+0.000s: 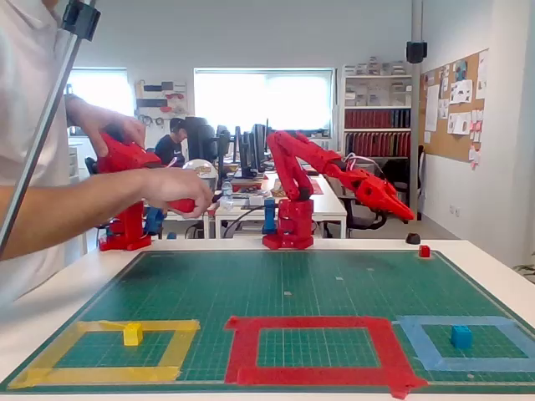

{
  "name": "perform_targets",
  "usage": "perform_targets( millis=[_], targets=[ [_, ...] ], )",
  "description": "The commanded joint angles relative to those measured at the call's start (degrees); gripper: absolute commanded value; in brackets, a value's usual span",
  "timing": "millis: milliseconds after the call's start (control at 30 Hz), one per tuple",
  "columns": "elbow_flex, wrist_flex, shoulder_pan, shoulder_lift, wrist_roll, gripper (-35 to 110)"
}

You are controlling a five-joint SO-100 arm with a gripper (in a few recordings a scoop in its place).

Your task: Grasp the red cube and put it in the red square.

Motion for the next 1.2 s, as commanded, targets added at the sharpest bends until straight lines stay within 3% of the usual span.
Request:
perform_targets(
  millis=[0, 233, 433, 933, 1167],
  targets=[
    [2.7, -6.8, -6.2, 1.3, -1.6, -1],
    [7.8, -28.6, -13.7, -4.9, 5.8, -1],
    [12.8, -39.1, -18.1, -4.3, 15.5, 2],
    [21.8, -43.2, -22.2, -7.0, 18.0, 15],
    [21.4, -54.7, -22.1, -19.2, 17.6, 17]
  ],
)
